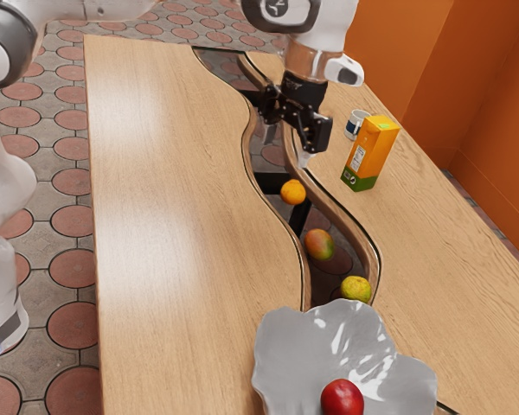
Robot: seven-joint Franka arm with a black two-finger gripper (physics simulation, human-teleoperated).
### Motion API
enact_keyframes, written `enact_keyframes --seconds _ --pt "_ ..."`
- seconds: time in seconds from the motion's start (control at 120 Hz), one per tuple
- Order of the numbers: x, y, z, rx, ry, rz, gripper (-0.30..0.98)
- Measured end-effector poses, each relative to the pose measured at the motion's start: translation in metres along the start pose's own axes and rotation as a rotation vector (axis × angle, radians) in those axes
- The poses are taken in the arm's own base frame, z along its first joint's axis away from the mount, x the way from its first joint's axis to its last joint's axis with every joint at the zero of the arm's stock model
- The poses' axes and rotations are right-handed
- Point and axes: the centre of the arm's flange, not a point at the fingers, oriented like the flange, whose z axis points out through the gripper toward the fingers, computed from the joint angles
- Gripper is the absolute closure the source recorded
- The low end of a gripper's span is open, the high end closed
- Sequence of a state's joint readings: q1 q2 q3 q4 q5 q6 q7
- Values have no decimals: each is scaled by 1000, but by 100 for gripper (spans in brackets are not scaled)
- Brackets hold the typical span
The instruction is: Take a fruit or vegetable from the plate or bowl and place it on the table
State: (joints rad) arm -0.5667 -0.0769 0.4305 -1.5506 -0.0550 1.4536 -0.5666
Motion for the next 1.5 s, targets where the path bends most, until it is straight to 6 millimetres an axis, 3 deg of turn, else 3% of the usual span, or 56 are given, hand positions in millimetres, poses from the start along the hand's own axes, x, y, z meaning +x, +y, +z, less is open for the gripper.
enact_keyframes --seconds 0.133,0.2,0.225,0.25,0.3,0.333,0.417,0.533,0.592,0.65,0.85,1.083,1.275,1.5 --pt "6 5 15 27 -30 -133 0" --pt "49 27 18 63 25 -235 0" --pt "61 49 22 69 47 -246 0" --pt "58 86 29 68 61 -218 0" --pt "28 161 52 56 53 -131 0" --pt "3 197 62 41 41 -86 0" --pt "-31 247 95 19 3 -52 0" --pt "-31 285 152 9 -29 -97 0" --pt "-26 296 177 3 -37 -129 0" --pt "-26 304 189 -15 -38 -156 0" --pt "-51 316 192 -65 -21 -223 0" --pt "-85 315 208 -78 -19 -289 0" --pt "-84 315 217 -97 -15 -355 0" --pt "-75 317 253 -89 -46 -432 0"
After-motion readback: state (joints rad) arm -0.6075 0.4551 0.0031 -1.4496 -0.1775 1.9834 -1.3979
